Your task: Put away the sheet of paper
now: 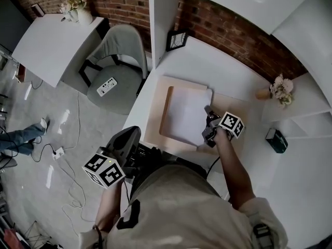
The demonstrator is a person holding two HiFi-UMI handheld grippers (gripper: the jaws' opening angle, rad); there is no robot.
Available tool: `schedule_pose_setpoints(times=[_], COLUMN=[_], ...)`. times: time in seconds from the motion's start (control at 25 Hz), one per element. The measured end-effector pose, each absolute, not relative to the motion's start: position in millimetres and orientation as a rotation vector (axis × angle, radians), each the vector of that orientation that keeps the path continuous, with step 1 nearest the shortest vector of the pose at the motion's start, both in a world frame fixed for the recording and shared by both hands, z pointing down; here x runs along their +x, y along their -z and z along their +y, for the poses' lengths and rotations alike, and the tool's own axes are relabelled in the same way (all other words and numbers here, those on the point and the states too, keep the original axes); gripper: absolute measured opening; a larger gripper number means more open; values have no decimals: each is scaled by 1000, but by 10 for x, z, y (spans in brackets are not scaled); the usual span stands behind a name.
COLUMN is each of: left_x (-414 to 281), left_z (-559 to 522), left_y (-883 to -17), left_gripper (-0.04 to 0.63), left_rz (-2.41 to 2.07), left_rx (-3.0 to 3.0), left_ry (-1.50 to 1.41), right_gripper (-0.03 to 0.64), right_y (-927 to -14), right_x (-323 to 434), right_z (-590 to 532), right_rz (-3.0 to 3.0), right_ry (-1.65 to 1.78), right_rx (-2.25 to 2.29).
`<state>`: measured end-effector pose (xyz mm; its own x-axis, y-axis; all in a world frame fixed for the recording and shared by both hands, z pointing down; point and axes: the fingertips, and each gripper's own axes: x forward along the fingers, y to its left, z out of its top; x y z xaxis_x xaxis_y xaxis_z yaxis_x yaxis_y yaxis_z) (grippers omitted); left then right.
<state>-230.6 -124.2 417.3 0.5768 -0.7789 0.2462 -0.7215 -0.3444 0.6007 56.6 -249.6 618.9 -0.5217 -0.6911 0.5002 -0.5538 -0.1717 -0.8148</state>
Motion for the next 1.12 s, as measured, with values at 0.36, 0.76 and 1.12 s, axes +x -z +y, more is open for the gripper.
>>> schedule_pose_setpoints(times=[0.36, 0.76, 1.12], left_x=[-2426, -2434, -2426], left_z=[-1330, -1343, -1353], left_y=[-4130, -4197, -4235], left_gripper=[17, 17, 17], left_rz=[-1245, -1240, -1229], left_rx=[2117, 2100, 2098], left_ry=[140, 137, 138], right_gripper=[28, 26, 28], right_y=[-6181, -6213, -6214], right_x=[467, 320, 262], right_z=[-2570, -2587, -2601], right_rz=[1939, 1913, 1891], right_ry=[1821, 1858, 1871], right_rx=[-1447, -1409, -1392])
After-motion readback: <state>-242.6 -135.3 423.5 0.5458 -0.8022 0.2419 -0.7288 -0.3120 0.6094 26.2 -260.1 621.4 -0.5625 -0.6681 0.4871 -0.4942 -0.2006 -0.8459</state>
